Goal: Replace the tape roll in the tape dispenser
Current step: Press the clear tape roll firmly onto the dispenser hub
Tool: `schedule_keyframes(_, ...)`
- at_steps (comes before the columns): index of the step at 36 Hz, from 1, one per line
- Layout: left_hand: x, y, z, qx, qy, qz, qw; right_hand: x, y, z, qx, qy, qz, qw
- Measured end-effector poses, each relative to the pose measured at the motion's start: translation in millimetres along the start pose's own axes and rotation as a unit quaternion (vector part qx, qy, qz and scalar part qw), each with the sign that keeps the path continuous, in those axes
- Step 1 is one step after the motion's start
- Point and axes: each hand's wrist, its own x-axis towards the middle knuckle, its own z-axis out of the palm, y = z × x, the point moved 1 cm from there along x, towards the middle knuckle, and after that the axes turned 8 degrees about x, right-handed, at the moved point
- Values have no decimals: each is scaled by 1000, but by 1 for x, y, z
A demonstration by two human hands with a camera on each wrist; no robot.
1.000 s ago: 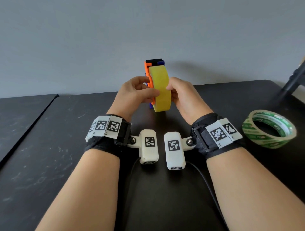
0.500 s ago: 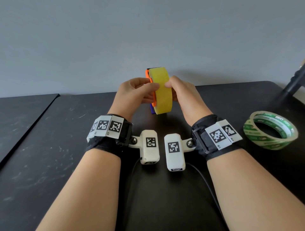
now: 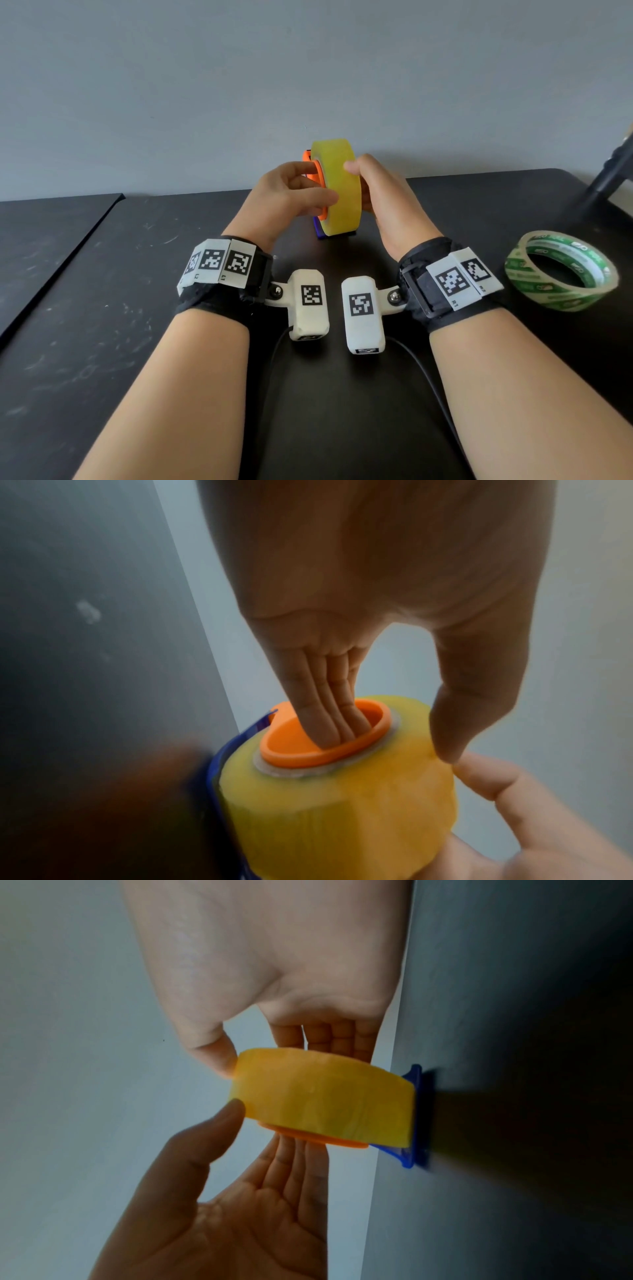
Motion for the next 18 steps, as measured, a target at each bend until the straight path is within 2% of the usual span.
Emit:
schedule_keyframes(13, 1, 0, 0, -14, 85, 11, 996, 0, -1, 4, -26, -20, 0, 999)
schedule_keyframes(18, 2, 0, 0, -11, 92, 7, 996, 1, 1, 3, -34, -18, -5, 999)
